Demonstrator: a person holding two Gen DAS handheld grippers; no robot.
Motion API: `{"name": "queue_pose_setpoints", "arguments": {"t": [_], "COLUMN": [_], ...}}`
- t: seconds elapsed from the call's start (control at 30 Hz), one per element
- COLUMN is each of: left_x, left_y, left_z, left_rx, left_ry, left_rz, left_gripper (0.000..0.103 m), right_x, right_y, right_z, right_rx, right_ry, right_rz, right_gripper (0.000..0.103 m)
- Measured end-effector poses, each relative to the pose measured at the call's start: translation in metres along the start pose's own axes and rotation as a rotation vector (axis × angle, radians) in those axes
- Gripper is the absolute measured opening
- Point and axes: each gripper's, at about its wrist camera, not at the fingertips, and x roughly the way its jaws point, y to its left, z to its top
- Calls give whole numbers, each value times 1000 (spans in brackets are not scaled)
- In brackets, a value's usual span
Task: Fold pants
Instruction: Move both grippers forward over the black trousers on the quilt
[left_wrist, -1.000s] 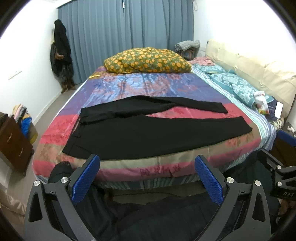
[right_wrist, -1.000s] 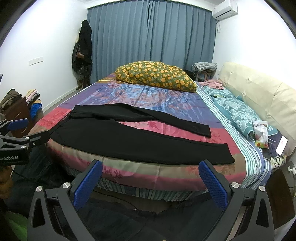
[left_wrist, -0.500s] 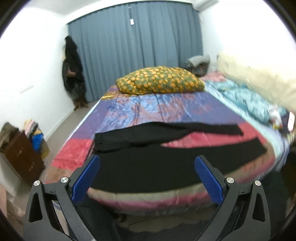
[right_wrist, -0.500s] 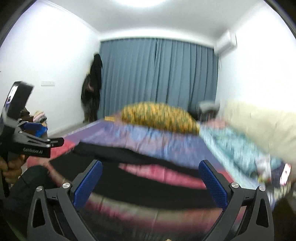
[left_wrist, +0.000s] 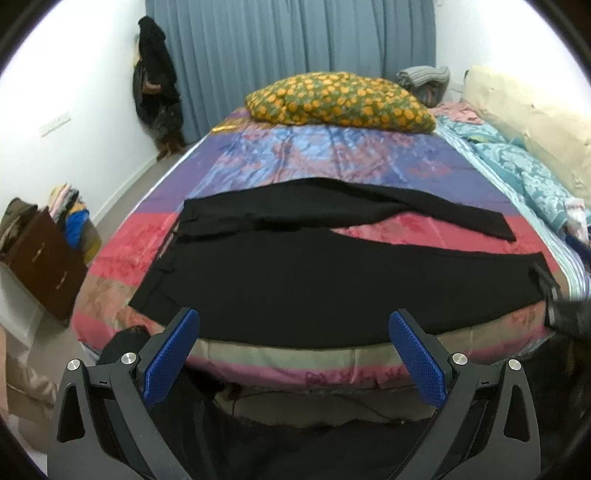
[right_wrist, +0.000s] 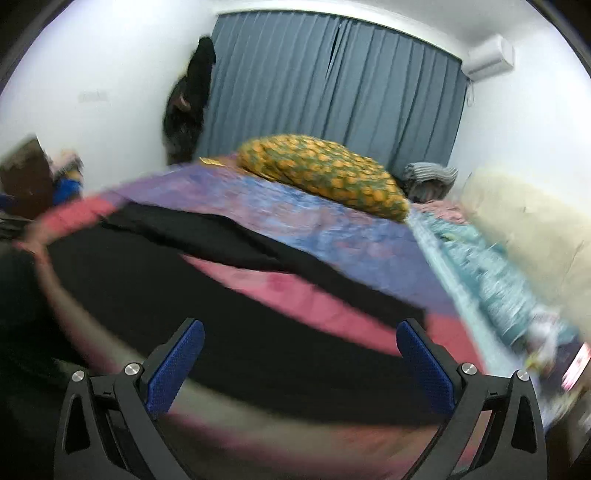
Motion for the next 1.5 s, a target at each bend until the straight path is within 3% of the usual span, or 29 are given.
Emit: {"name": "queue_pose_setpoints", "arguments": {"t": [0.17, 0.3, 0.4, 0.57, 0.63, 0.7, 0.8, 0.97, 1.07, 1.1, 1.13, 1.17, 1.23, 1.27, 1.37, 1.43, 1.5], "left_x": [18, 50, 71, 89, 96, 102, 104, 105, 111, 111, 109, 105, 96, 94, 101, 116, 129], "left_y": [-5, -9, -16, -28, -31, -34, -33, -31, -33, -33, -33, -32, -26, -24, -14, -8, -6], "left_z": [9, 4, 0, 3, 3, 3, 7, 7, 11, 14, 17, 20, 21, 19, 8, 1, -2], "left_rx": [13, 21, 41, 94, 108, 115, 116, 106, 82, 71, 58, 47, 40, 41, 42, 20, -7], "left_ry": [19, 108, 185, 220, 237, 251, 250, 227, 251, 249, 241, 230, 194, 180, 194, 252, 299], "left_rz": [37, 64, 73, 118, 127, 134, 139, 121, 93, 83, 70, 58, 51, 57, 88, 82, 70], "left_gripper": [102, 102, 102, 102, 102, 102, 102, 102, 102, 102, 102, 102, 102, 102, 102, 102, 102], "right_x": [117, 173, 215, 278, 289, 298, 283, 224, 249, 267, 299, 329, 352, 347, 332, 339, 350], "right_y": [-93, -135, -151, -155, -162, -173, -182, -206, -233, -247, -270, -294, -328, -341, -360, -360, -357], "right_z": [-19, -30, -41, -54, -55, -47, -16, 85, 140, 147, 148, 140, 121, 110, 63, 28, -2], "right_rx": [-148, -170, -145, -226, -179, -87, -46, -19, -1, 29, 81, 124, 198, 299, 638, 761, 891], "right_ry": [201, 280, 348, 415, 399, 425, 432, 487, 493, 495, 517, 567, 606, 572, 467, 509, 518], "right_rz": [-127, -49, 39, 57, 91, 128, 103, 266, 257, 238, 176, 42, -171, -183, -104, -49, 44], "right_gripper": [99, 81, 75, 74, 73, 9, 6, 5, 6, 16, 33, 71, 72, 72, 72, 65, 50]}}
